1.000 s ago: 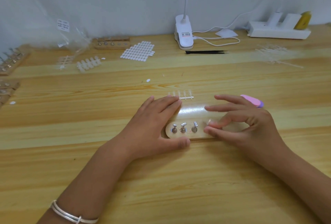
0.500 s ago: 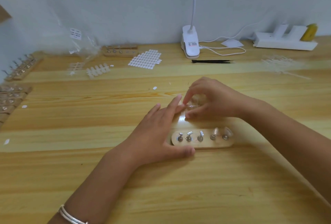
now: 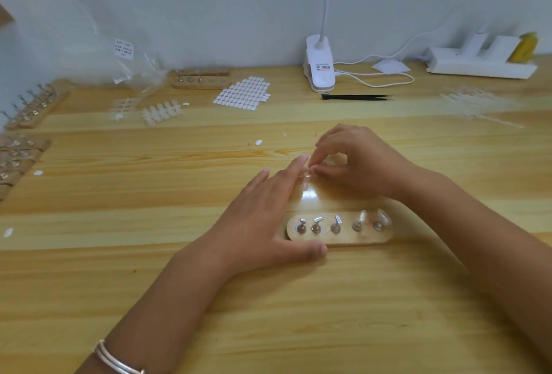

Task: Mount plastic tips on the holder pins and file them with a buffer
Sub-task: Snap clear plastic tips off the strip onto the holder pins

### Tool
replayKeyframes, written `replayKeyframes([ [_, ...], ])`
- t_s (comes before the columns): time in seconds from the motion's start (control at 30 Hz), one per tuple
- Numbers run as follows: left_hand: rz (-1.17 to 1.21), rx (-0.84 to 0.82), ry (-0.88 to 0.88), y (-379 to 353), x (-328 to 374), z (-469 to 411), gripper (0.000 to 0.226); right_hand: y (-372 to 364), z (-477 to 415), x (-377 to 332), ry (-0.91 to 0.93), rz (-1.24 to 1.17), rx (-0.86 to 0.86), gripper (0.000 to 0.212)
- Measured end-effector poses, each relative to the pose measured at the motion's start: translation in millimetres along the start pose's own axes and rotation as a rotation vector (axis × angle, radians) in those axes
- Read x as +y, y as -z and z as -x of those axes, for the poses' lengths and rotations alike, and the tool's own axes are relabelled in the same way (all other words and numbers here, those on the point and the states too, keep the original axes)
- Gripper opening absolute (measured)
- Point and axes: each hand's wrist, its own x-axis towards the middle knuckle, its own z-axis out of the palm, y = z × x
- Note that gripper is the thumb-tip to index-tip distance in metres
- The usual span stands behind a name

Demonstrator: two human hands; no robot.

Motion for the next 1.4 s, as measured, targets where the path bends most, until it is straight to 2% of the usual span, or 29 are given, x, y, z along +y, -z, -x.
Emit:
replayKeyframes([
  [0.23, -0.071, -0.002, -0.028, -0.8, -1.9, -0.2, 0.104, 4.5, 0.8, -4.2, -0.079, -0.027, -0.08, 0.01],
  [0.33, -0.09, -0.01, -0.02, -1.0, -2.9, -1.0, 0.097, 10.1, 5.3, -7.0, -0.113, -0.083, -0.006, 0.016],
  [0.43, -0.092, -0.004, -0.028, -1.8, -3.5, -0.1, 0.097, 17.5, 14.6, -12.4, -0.109, -0.179, 0.068, 0.016],
  [0.63, -0.102, 0.0, -0.042, -1.4, -3.4, 0.1, 0.1, 22.4, 47.5, -26.1, -0.007, -0.28, 0.017, 0.018],
  [0.8, -0.107, -0.007, -0.033, -1.2, -1.8, -0.9, 0.101, 17.0, 70.1, -28.6, -0.014, -0.318, 0.001, 0.023],
  [1.13, -0.12, -0.01, -0.029, -0.7, -1.2, -1.2, 0.098, 15.8, 73.3, -31.9, 0.002, -0.224, -0.031, 0.022],
  [1.4, -0.109, -0.011, -0.031, -1.5, -2.8, -0.9, 0.097, 10.8, 74.9, -34.7, 0.056, -0.074, 0.019, 0.021],
])
